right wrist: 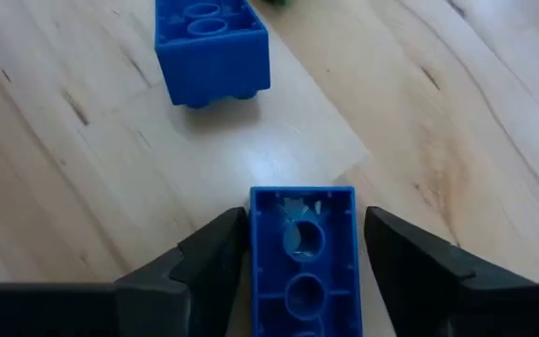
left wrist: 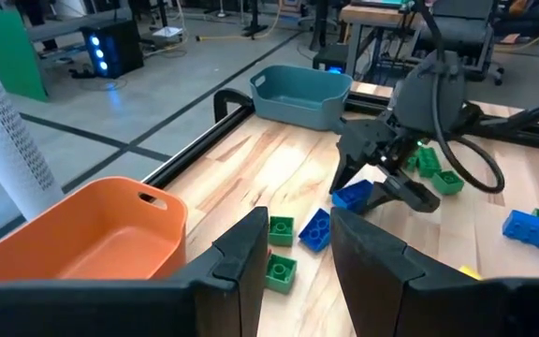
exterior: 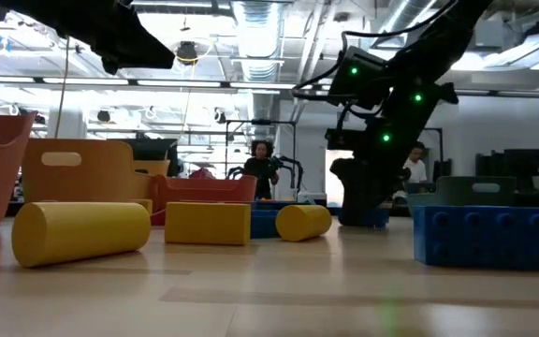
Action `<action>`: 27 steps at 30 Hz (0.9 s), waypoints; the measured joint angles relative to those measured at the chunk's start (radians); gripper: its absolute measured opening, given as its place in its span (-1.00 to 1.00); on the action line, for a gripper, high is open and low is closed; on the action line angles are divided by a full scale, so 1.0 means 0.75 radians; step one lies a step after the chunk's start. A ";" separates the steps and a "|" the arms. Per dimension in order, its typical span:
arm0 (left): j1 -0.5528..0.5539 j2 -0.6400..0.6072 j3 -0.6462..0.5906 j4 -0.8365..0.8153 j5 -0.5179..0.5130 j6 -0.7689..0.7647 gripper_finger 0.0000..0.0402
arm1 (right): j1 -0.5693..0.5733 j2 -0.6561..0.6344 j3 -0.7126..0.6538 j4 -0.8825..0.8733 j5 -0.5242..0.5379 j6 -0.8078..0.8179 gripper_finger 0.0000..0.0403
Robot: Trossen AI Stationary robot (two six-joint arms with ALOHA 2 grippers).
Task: Sort blocks
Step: Put the blue game piece into the blue bin
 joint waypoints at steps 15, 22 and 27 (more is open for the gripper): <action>-0.001 0.000 0.000 -0.018 0.000 -0.007 -0.44 | -0.113 -0.260 0.000 -0.207 -0.136 -0.265 -0.63; -0.001 0.004 0.000 -0.063 0.001 -0.055 -0.44 | -0.290 -0.481 0.067 -0.461 -0.076 -0.340 -0.55; -0.001 0.030 -0.001 -0.067 0.001 -0.071 -0.44 | -0.516 -0.557 0.098 -0.642 0.078 -0.319 -0.54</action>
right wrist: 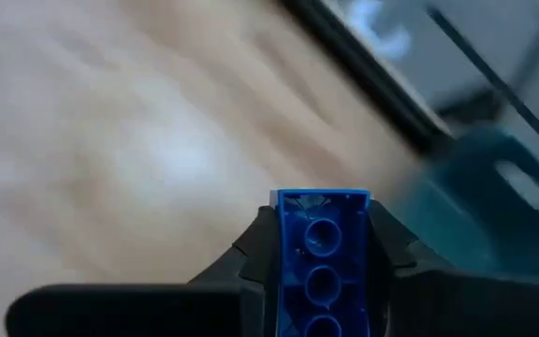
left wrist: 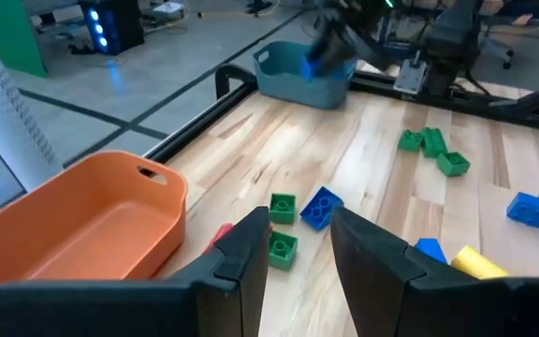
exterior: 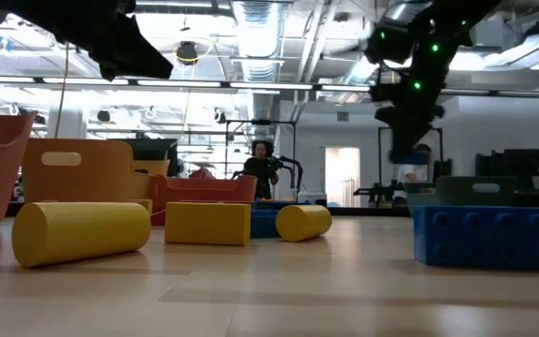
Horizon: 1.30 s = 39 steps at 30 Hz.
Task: Sort blocks
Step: Put the blue game piece into the blue bin, then put the green game piece into the top orange bin
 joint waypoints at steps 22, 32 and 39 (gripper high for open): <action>0.000 0.062 0.000 0.031 -0.001 -0.007 -0.44 | -0.454 0.118 0.054 -0.199 -0.067 -0.150 0.27; 0.000 0.062 0.000 0.032 -0.001 -0.007 -0.44 | 0.197 -0.047 0.083 -0.266 -0.195 -0.190 0.31; -0.001 0.061 0.000 0.033 0.040 -0.039 -0.44 | 0.799 0.046 0.081 -0.565 -0.203 -0.143 0.30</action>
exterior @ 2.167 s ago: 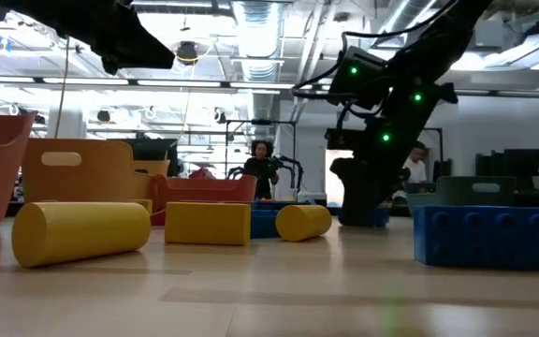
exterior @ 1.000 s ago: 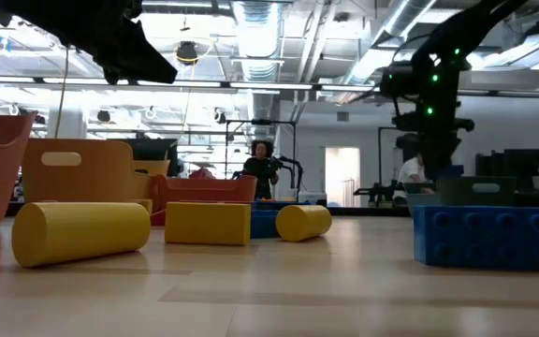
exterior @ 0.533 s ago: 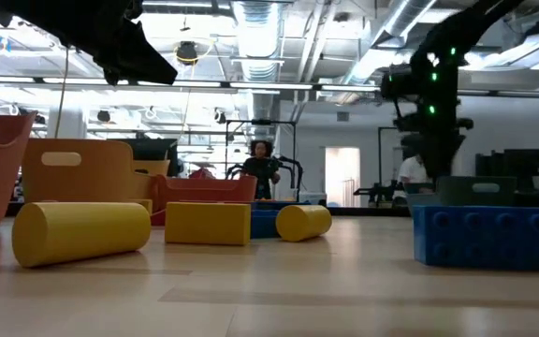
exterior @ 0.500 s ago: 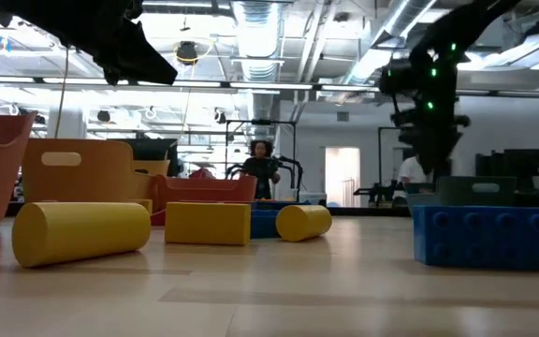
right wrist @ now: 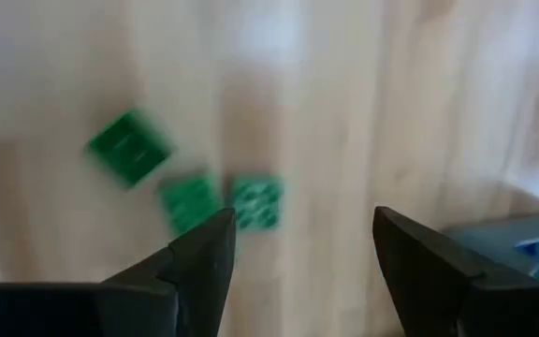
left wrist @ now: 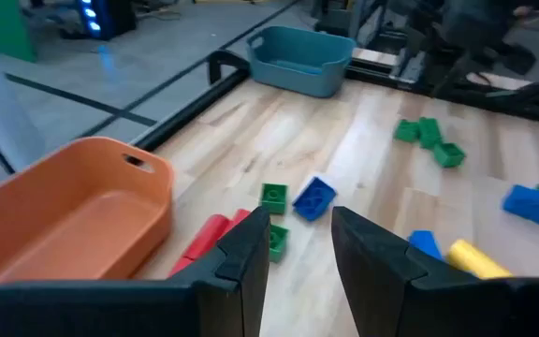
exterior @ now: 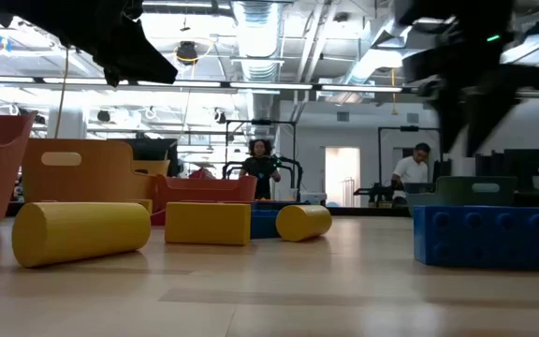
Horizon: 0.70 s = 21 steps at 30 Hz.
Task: Sort blocks
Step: Put the green game piece into the top orange bin
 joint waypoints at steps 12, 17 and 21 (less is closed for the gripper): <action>-0.075 0.001 0.000 0.035 0.087 -0.061 -0.44 | 0.305 0.090 -0.006 0.327 -0.132 0.322 0.14; -0.110 0.001 -0.001 0.041 0.087 -0.061 -0.44 | 0.334 0.176 -0.007 0.334 -0.125 0.316 0.20; -0.113 0.001 -0.001 0.041 0.086 -0.060 -0.44 | 0.333 0.259 -0.006 0.328 -0.127 0.196 0.30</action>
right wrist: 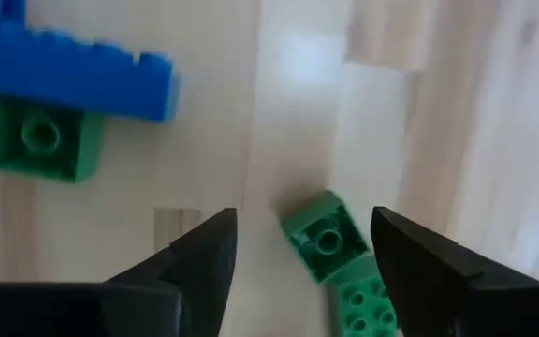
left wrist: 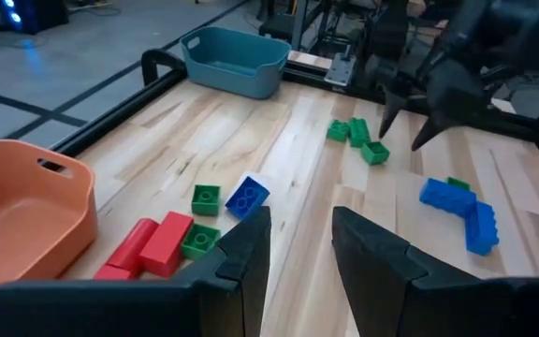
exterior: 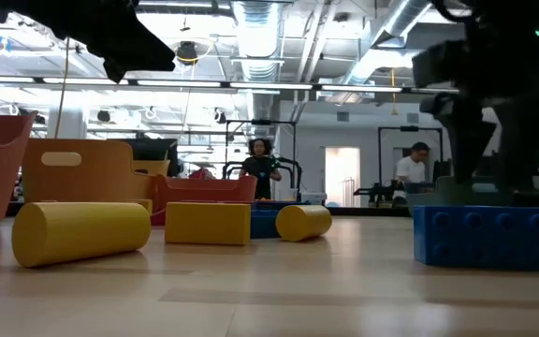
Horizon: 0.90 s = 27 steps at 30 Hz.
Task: Sort blocks
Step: Put the green game piece into the top orange bin
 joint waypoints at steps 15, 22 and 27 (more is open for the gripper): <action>0.000 0.000 0.000 -0.029 -0.004 0.012 -0.44 | -0.097 0.319 0.088 -0.215 -0.005 -0.399 0.56; 0.001 0.000 0.000 -0.042 -0.004 0.012 -0.44 | -0.104 0.386 0.094 -0.198 -0.005 -0.439 0.30; 0.001 0.000 0.000 -0.043 -0.004 0.012 -0.44 | -0.104 0.347 0.087 -0.169 -0.013 -0.449 -0.17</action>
